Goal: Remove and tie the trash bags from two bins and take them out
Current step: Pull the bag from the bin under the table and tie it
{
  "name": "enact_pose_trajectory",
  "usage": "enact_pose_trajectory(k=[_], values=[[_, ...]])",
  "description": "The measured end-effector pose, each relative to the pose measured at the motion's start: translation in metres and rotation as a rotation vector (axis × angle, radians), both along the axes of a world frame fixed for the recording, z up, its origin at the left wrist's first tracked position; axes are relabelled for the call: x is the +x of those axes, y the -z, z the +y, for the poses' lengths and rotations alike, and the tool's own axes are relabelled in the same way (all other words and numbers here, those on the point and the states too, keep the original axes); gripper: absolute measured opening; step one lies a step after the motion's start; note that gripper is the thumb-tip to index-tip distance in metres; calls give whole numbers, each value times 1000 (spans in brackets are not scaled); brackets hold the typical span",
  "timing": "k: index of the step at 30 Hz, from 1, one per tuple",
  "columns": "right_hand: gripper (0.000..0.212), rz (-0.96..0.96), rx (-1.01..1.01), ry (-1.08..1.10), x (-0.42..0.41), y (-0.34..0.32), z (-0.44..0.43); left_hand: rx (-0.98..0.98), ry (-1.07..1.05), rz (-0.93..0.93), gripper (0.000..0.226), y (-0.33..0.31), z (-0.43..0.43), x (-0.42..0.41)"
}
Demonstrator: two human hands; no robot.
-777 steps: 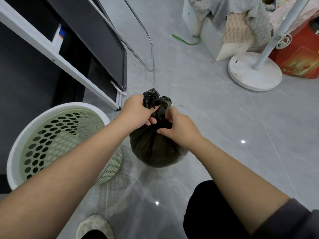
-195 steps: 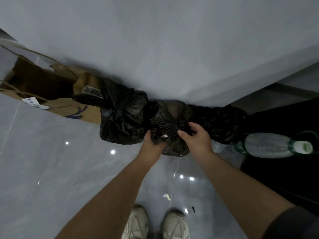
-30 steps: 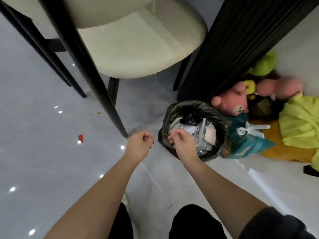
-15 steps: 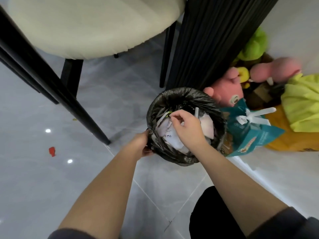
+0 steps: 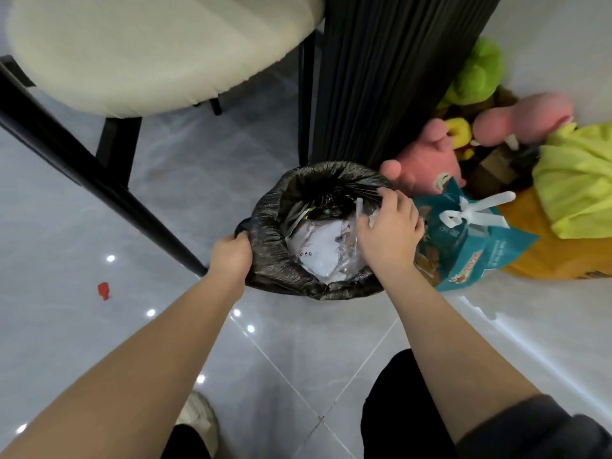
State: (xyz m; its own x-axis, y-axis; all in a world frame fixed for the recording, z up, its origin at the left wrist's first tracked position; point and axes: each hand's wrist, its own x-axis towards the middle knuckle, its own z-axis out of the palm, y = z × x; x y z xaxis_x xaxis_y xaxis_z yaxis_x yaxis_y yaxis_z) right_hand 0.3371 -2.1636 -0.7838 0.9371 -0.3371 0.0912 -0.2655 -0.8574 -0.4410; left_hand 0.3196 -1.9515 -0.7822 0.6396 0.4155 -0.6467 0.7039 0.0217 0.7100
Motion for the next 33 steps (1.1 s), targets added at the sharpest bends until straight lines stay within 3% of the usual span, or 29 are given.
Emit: enact_pose_trajectory(k=[4, 8, 12, 15, 19, 21, 24, 29, 33], values=[[63, 61, 259, 95, -2, -5, -17, -14, 57, -21, 19, -24, -5, 6], [51, 254, 633, 257, -6, -5, -36, 17, 89, -45, 23, -44, -5, 12], [37, 413, 923, 160, -15, -7, -31, 34, 88, -36, 25, -49, 8, 4], [36, 555, 1026, 84, -17, -4, -15, 35, 65, -17, 18, -54, 19, -2], [60, 739, 1318, 322, -16, 13, -3, 36, -2, -47, 21, -58, 26, -1], [45, 850, 1463, 395, -18, 17, 0, 24, -11, -56, 21, -60, 28, -2], [16, 946, 1401, 407, -22, 23, 6, 11, -11, -73, 19, -59, 30, -5], [31, 958, 1173, 347, -24, 29, 10, 26, 10, -71, 14, -56, 35, -4], [30, 795, 1247, 350, -22, 27, 15, 30, 18, -74, 22, -57, 38, 0]])
